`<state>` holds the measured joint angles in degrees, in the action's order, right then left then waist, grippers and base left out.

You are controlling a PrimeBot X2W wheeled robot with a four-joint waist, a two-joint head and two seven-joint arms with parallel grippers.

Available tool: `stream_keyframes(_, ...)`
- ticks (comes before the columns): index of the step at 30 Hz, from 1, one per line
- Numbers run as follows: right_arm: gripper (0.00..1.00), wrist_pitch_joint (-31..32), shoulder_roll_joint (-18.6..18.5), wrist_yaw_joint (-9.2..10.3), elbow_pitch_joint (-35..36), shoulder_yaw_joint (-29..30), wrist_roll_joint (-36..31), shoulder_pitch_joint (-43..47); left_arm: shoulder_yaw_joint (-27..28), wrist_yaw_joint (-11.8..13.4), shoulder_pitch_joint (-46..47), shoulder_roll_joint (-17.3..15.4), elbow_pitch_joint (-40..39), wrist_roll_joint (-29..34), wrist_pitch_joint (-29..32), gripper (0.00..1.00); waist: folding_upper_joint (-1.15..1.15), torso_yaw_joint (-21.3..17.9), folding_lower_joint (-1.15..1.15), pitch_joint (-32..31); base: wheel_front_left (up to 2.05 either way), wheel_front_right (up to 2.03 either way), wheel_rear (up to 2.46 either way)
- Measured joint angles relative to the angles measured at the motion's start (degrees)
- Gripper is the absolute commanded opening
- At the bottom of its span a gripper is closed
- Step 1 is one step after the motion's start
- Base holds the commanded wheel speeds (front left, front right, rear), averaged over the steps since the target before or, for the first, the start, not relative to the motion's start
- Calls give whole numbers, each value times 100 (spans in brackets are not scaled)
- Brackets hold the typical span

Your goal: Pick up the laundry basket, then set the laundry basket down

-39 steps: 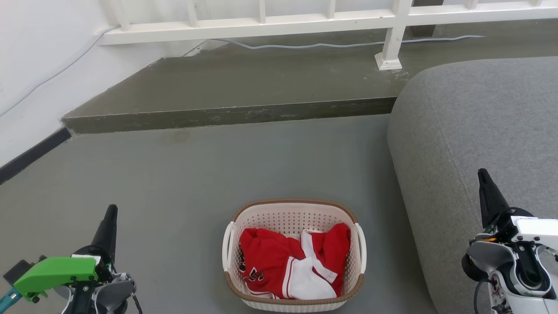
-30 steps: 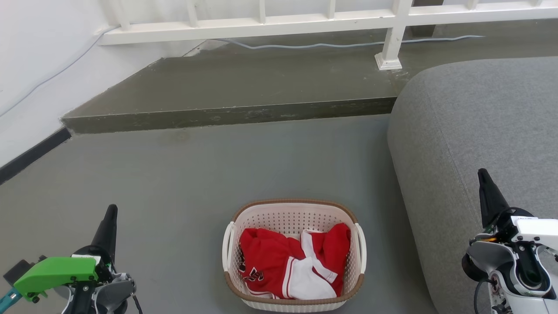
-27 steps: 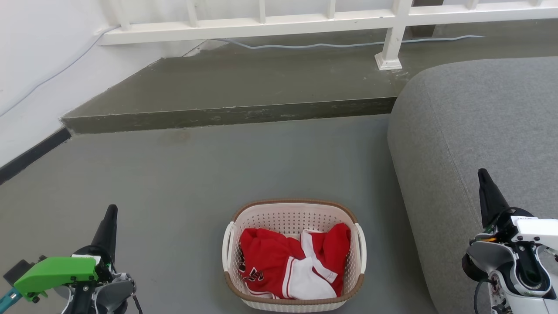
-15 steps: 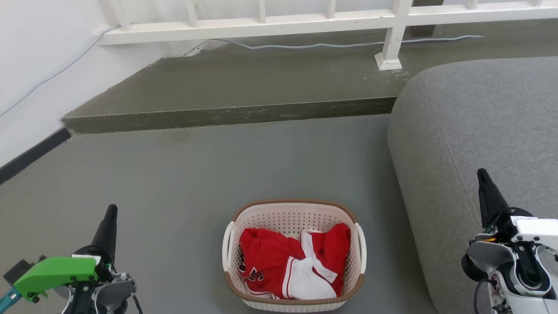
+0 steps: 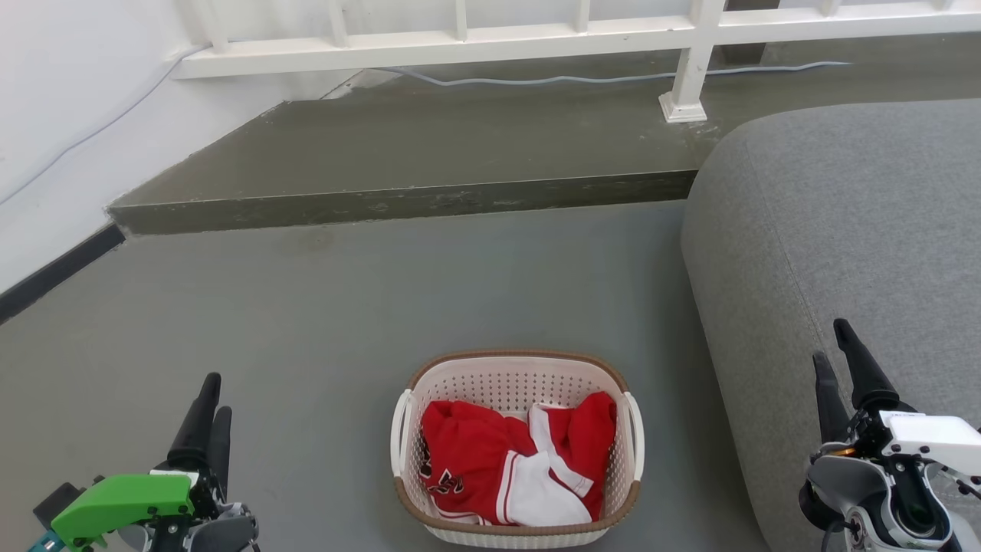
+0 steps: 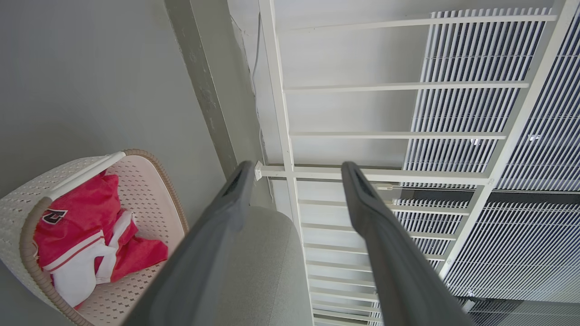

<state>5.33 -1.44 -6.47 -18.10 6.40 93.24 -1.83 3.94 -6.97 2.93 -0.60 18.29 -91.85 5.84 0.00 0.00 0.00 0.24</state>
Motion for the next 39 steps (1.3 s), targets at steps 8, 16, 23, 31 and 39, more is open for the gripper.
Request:
stream_keyframes(8, 100, -123, -4, 0, 151, -115, -187, -1, -100, 0, 2, -4, -93, 44, -153, 100, 0, 2, 0, 15, 0, 0, 0)
stream_keyframes(16, 100, -288, -64, 0, 292, -247, -439, -4, -258, 0, 10, -29, -231, 343, -341, 100, 0, 0, 0, 26, 0, 0, 0)
stream_keyframes(23, 100, -438, -197, 0, 381, -450, -784, -5, -438, 0, 16, -76, -271, 690, -465, 100, 0, -8, 0, 38, 0, 0, 0)
stream_keyframes(31, 100, -591, -434, -1, 439, -771, -1429, -16, -651, 0, 45, -260, -276, 1360, -632, 100, 0, -23, 0, 61, 0, 0, 0)
stream_keyframes(39, 100, -745, -613, -2, 411, -1042, -2176, -48, -739, 0, 97, -343, -376, 2229, -765, 100, 0, -46, 0, 70, 0, 0, 0)
